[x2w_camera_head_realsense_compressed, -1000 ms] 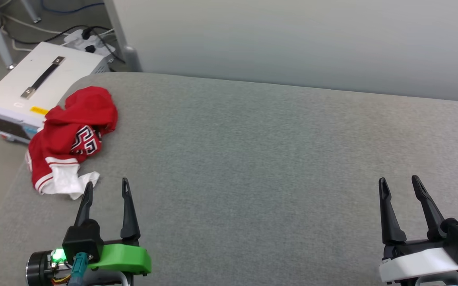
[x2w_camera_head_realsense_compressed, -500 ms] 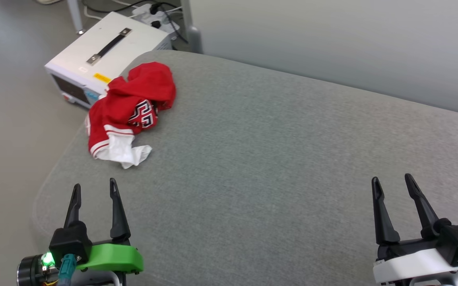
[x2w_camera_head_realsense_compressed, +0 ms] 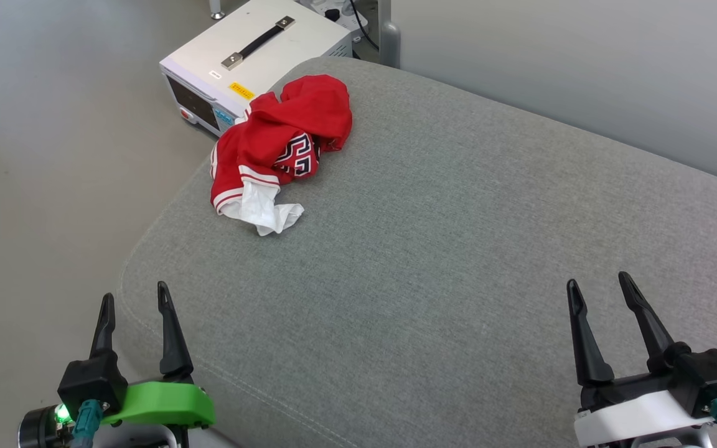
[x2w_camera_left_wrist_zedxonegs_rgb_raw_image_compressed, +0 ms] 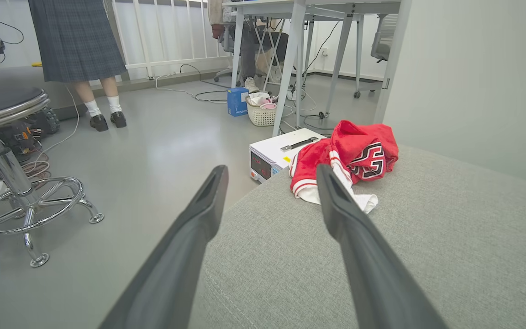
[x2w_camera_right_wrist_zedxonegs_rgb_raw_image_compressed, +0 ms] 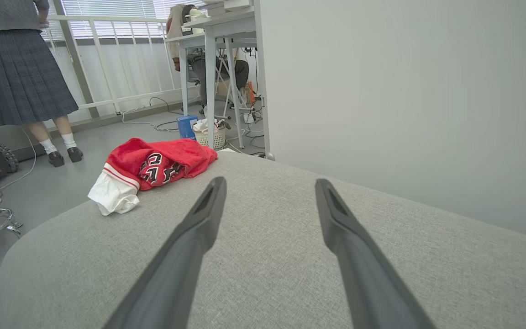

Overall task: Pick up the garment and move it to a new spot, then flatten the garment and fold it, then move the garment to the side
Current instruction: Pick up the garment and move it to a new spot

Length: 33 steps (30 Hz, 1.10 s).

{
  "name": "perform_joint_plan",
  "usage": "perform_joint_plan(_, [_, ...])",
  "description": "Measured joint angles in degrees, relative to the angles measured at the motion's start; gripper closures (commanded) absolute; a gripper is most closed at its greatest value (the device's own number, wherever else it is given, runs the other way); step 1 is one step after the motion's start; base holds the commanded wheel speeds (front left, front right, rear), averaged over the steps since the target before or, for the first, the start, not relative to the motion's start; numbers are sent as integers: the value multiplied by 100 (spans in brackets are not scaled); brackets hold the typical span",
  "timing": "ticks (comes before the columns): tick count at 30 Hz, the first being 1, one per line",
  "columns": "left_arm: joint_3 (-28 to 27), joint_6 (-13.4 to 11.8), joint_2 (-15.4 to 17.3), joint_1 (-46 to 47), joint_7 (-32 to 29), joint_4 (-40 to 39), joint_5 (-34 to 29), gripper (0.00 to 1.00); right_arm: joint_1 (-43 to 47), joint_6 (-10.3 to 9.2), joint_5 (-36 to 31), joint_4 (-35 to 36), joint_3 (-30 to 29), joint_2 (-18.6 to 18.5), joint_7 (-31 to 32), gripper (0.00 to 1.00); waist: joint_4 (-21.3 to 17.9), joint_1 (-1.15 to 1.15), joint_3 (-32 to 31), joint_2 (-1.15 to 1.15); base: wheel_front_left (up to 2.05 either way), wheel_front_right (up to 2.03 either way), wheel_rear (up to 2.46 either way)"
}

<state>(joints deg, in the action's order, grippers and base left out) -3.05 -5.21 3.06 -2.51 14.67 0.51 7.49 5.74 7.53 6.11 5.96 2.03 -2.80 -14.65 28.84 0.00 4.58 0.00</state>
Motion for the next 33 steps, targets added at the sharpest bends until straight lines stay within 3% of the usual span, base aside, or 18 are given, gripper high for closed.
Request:
perform_joint_plan(5, [-125,164,0,46,-1,55,15,0,-1,0,-40,1,27,0,0,0,-27,0,43,0,0,0,0])
perform_joint_plan(11, [-591,769,137,904,0,252,32,0,-96,0,-181,35,42,1,0,0,-125,0,250,0,0,0,0])
perform_joint_plan(15, [-828,1090,534,1840,0,571,137,0,-334,0,-304,104,80,-77,0,0,-228,0,500,0,0,0,0])
perform_joint_plan(20, [-773,1230,1169,2899,0,998,365,0,-650,0,-357,214,94,-278,0,0,-428,0,883,0,0,0,0])
perform_joint_plan(27, [224,1252,2314,4008,-157,1894,1245,0,-878,-1,-397,389,65,-528,0,0,-758,1,1416,0,0,0,0])
perform_joint_plan(31, [995,1254,2847,4655,-1000,2372,2151,0,-984,0,-397,470,49,-664,0,0,-947,1,1670,0,0,0,0])
perform_joint_plan(33, [1470,1254,3070,4904,-1727,2560,2818,0,-1022,0,-397,508,54,-743,0,0,-1046,1,1803,0,0,0,0])
